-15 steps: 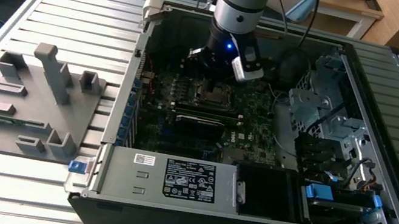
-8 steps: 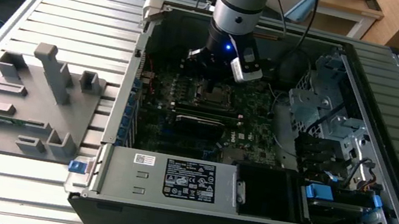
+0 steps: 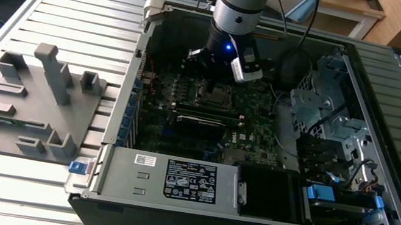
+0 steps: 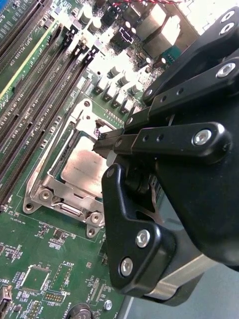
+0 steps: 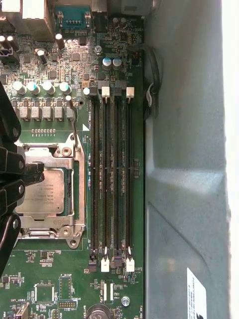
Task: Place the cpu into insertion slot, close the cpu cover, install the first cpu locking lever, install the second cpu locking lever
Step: 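Close the cpu cover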
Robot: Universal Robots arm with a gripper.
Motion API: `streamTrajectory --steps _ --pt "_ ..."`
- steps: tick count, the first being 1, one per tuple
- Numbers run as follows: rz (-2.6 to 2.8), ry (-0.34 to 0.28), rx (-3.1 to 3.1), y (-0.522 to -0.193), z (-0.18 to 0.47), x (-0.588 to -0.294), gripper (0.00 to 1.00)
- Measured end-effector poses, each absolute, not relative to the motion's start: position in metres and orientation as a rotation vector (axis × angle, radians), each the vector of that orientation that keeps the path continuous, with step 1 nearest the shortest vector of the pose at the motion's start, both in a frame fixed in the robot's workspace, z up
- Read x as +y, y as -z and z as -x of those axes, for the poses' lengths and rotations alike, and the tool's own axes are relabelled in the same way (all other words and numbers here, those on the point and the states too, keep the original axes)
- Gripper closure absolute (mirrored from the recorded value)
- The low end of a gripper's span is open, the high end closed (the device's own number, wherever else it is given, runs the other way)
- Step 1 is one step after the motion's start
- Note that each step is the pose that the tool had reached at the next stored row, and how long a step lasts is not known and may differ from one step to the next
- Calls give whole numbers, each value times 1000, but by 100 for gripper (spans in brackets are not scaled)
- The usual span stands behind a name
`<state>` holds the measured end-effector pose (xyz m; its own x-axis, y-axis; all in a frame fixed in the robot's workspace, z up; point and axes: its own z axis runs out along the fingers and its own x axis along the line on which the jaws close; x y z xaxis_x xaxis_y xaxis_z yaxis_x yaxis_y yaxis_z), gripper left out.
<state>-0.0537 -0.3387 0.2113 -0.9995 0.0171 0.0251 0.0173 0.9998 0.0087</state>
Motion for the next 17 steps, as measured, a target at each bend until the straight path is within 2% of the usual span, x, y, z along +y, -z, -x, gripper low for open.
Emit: streamTrajectory --steps 17 --pt "27 14 -3121 -210 62 -339 90"
